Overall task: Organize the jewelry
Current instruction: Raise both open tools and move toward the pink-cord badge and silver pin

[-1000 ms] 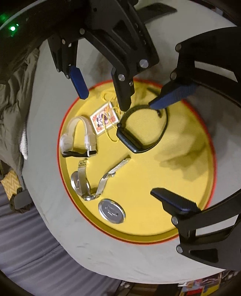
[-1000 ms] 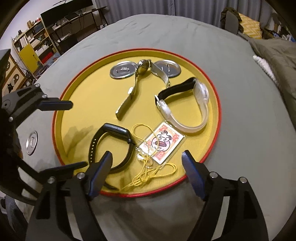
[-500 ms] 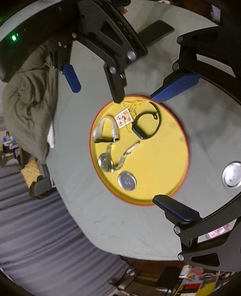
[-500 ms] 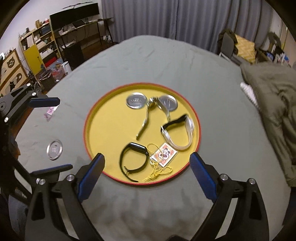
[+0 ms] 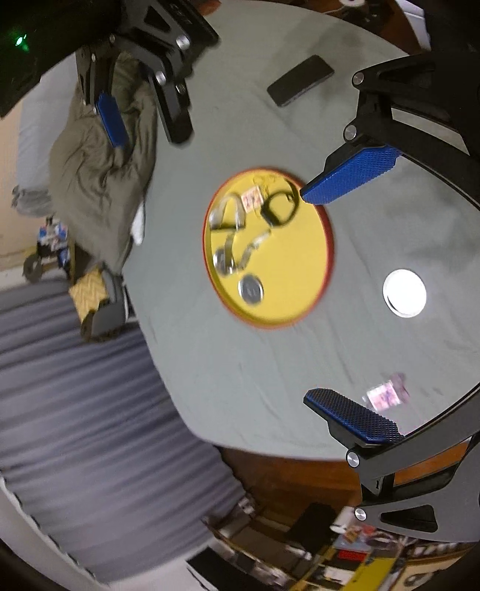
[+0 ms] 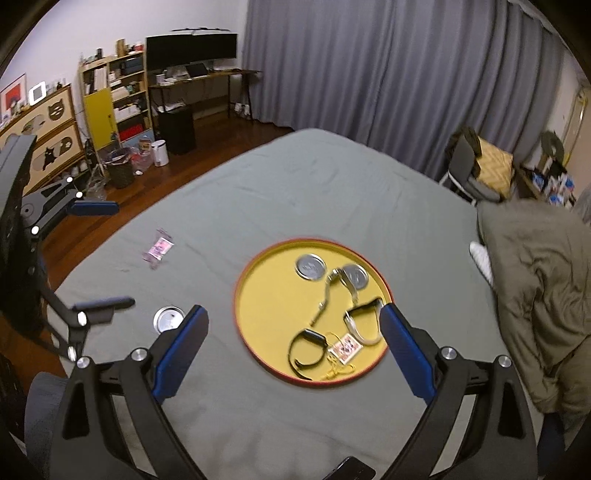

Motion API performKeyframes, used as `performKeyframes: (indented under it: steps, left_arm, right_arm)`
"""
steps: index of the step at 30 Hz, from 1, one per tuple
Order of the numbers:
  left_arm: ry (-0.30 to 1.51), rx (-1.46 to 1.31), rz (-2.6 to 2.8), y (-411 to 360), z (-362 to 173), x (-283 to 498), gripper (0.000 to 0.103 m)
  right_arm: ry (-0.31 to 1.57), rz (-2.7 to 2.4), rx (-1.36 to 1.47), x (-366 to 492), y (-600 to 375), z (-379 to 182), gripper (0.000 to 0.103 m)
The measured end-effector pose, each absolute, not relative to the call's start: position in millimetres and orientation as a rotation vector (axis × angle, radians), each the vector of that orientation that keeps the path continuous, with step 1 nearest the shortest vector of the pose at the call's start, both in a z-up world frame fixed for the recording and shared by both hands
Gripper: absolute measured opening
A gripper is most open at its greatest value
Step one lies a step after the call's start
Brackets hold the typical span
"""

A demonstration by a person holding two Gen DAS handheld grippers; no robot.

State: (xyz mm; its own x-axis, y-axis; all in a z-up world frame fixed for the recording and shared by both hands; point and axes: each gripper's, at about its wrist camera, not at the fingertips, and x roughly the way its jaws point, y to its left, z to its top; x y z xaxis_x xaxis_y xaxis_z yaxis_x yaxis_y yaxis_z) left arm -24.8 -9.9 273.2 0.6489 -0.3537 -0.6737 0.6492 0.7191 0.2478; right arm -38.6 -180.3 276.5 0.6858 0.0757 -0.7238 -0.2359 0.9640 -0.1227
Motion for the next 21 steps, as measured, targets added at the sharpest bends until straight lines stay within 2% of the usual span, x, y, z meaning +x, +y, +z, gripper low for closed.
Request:
performKeyframes:
  steps: [11,21]
  left_arm:
    - [0.683,0.480,-0.453,90,272,-39,0.098]
    - [0.725,0.417,-0.404,144,244,-44,0.098]
  right_arm:
    - [0.735,0.232,-0.271,-48,-100,320,0.090]
    - [0.756,0.324,-0.331,-33,-21,306,0.090]
